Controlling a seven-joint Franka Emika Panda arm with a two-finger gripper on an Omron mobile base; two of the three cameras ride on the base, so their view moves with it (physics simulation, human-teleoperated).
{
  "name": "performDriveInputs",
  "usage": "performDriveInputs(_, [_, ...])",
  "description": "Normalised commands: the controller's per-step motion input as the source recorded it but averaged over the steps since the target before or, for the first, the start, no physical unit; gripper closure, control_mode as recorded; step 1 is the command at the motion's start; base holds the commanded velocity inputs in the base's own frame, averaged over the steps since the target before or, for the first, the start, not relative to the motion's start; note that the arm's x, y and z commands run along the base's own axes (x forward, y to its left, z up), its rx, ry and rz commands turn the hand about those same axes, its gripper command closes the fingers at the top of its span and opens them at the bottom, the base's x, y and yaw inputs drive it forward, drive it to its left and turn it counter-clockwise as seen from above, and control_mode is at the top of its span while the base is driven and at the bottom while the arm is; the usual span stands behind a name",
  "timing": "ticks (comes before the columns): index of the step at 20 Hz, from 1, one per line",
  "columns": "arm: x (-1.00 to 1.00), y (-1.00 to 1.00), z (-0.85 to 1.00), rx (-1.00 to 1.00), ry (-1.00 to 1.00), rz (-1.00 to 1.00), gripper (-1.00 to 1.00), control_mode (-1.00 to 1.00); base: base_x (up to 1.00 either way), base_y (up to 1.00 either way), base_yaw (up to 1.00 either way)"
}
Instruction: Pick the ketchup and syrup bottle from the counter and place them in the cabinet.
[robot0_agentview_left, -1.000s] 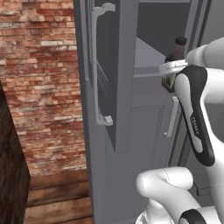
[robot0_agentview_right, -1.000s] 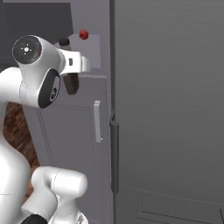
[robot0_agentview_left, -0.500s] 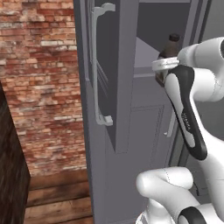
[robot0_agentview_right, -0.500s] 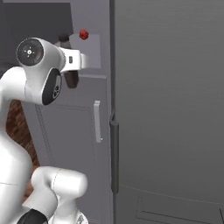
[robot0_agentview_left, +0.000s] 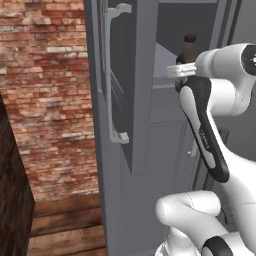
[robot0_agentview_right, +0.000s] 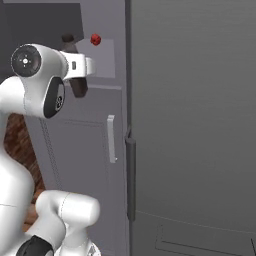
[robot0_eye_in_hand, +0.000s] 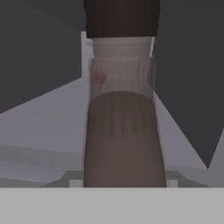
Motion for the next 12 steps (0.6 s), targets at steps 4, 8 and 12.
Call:
performDriveInputs(4, [0.28,0.0,0.18,0.0,-0.02,0.0,1.0,-1.0,0.0,0.0,0.0])
performDriveInputs(8, [0.27,0.0,0.19,0.0,-0.02,0.0,1.0,-1.0,0.0,0.0,0.0])
performDriveInputs(12, [0.26,0.0,0.23,0.0,-0.02,0.0,1.0,-1.0,0.0,0.0,0.0])
